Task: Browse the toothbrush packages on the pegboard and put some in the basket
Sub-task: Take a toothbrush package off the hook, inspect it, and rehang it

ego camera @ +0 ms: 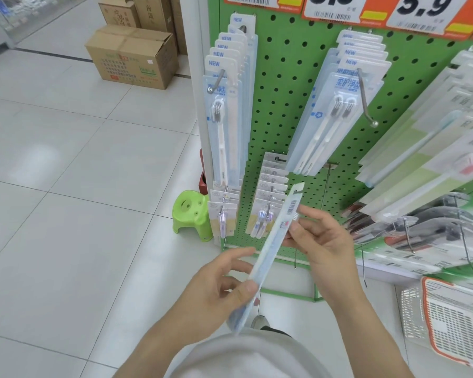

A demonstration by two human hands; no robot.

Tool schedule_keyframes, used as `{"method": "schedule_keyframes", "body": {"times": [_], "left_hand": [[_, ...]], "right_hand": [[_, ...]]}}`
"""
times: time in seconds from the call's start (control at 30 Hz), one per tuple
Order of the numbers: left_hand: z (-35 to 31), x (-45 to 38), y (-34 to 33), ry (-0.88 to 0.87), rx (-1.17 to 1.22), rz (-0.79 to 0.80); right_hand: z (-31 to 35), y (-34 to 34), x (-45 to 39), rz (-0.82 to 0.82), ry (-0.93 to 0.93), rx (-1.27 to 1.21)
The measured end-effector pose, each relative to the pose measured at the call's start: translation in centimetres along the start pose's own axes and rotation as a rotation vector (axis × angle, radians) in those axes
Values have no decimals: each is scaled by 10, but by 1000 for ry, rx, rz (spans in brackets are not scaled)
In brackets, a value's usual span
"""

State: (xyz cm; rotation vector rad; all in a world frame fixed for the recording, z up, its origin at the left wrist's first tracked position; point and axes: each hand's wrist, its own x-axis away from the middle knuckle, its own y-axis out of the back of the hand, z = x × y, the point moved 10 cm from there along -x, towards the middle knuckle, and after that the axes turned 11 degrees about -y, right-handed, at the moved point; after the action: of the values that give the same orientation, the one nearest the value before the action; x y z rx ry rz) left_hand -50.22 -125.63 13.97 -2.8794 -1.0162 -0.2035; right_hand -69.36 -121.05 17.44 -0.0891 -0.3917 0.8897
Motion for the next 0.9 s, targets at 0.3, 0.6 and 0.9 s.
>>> {"method": "schedule_keyframes", "body": {"times": [0.3,0.6,0.9], "left_hand": [[4,-1,13,45,-132,-52],[-8,-2,14,4,-158,-31],[-10,1,50,-43,33,-406]], "right_hand": [[1,-5,1,-45,-11,130],[13,15,-2,-265,-34,219],[4,24,-4,-295,-23,31]]}}
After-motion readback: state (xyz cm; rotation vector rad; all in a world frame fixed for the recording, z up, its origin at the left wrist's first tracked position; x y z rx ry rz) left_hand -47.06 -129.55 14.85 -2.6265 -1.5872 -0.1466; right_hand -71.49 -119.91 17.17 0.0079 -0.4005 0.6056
